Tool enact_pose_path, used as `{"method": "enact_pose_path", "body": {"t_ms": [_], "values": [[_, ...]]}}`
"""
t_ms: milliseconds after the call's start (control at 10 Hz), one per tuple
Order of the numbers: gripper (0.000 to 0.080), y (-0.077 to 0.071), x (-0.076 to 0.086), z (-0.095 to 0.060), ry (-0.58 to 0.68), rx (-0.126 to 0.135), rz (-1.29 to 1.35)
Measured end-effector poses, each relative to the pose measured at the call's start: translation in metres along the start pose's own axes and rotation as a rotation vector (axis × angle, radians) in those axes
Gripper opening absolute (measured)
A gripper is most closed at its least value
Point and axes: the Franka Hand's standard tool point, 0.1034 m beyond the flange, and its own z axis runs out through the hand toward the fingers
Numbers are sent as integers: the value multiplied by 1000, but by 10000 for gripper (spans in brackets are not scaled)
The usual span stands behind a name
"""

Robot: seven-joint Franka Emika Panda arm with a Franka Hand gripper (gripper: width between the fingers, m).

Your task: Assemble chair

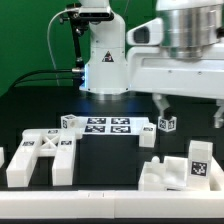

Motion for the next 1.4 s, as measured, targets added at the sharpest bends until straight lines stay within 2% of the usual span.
{"method": "enact_pose_path", "body": {"t_ms": [100, 300, 700, 1000, 1200, 1400], "values": [[649, 16, 4, 2, -9, -6, -167], [649, 25, 4, 6, -14, -34, -454], [649, 31, 3, 9, -41, -41, -466], [649, 67, -23, 24, -231, -84, -401], [649, 76, -37, 29, -353, -112, -394], [649, 76, -31, 31, -451, -132, -377]]}}
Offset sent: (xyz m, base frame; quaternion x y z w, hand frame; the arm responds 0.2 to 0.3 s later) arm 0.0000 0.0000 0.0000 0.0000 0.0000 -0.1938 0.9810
